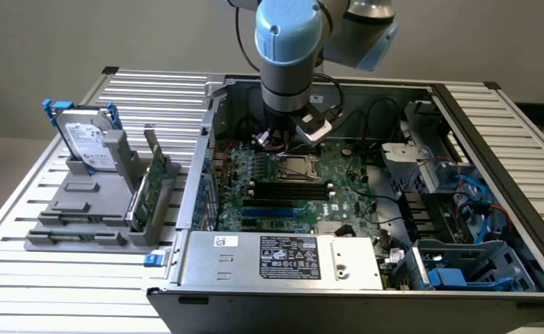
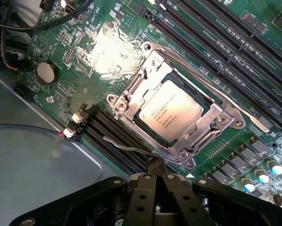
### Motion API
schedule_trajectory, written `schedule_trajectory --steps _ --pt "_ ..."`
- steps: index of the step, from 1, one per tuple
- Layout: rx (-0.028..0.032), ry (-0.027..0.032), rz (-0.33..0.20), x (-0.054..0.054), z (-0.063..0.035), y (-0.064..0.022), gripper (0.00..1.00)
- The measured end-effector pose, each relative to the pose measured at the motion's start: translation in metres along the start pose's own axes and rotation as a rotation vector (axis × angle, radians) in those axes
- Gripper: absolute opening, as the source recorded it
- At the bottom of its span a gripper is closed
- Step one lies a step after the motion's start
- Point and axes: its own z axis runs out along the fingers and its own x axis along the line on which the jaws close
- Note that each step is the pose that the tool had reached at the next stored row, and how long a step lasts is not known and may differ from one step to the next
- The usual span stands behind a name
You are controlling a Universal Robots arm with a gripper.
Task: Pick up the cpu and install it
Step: 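Install the first cpu locking lever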
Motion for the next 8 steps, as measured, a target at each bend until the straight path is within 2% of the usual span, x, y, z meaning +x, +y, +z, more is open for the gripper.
schedule_trajectory --steps 8 --pt "0.0 0.0002 0.0 0.002 0.0022 0.0025 0.11"
